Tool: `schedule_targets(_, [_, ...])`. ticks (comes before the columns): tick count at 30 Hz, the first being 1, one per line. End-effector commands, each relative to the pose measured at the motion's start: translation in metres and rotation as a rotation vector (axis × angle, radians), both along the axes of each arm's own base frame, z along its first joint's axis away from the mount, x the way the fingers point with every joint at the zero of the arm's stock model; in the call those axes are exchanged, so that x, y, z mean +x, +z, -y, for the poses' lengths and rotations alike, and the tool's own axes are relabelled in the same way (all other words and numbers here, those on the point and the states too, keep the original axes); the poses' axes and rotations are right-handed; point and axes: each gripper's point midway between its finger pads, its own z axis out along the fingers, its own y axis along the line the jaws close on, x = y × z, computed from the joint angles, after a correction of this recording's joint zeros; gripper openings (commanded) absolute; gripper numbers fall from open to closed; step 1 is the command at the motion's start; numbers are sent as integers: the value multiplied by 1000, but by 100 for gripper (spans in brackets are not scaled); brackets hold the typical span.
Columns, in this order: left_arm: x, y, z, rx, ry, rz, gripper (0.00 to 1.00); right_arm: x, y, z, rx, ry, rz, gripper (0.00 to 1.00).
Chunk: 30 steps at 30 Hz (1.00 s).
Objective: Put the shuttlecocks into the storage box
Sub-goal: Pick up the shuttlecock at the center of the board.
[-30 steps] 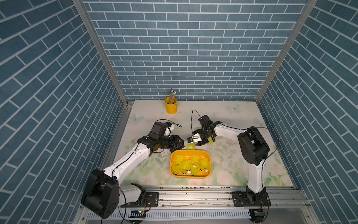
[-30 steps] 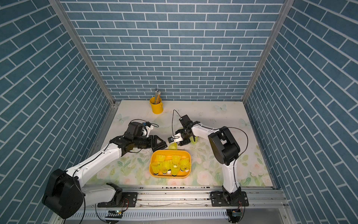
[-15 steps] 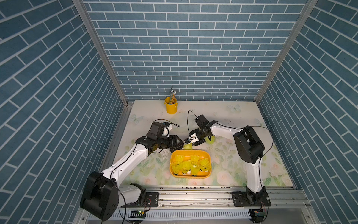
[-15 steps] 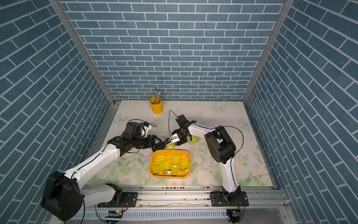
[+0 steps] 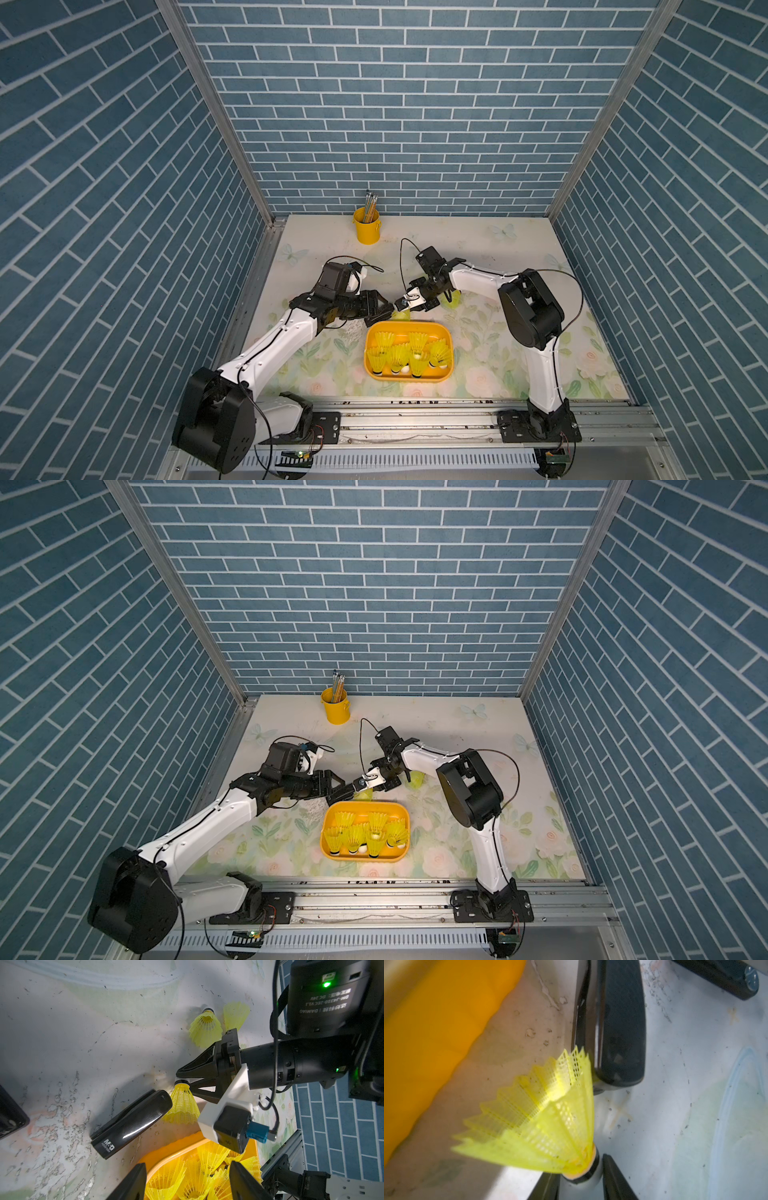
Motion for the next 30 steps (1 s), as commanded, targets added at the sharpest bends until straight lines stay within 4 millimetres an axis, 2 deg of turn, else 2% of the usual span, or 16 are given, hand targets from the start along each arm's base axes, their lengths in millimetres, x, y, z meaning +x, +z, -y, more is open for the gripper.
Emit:
schedule_targets(1, [-3, -5, -3, 6, -8, -3, 69, -16, -18, 10, -57, -10, -65, 29])
schedule_targets(8, [-3, -4, -2, 0, -7, -1, 69, -10, -7, 24, -28, -160, -85, 21])
schedule_targets(16, [0, 0, -2, -6, -4, 6, 69, 18, 12, 53, 30, -510, -240, 19])
schedule_targets(25, [2, 1, -2, -7, 6, 10, 69, 22, 21, 43, 76, -855, -532, 20])
schedule_targets(30, [0, -2, -2, -8, 8, 5, 69, 17, 23, 44, 88, -979, -636, 17])
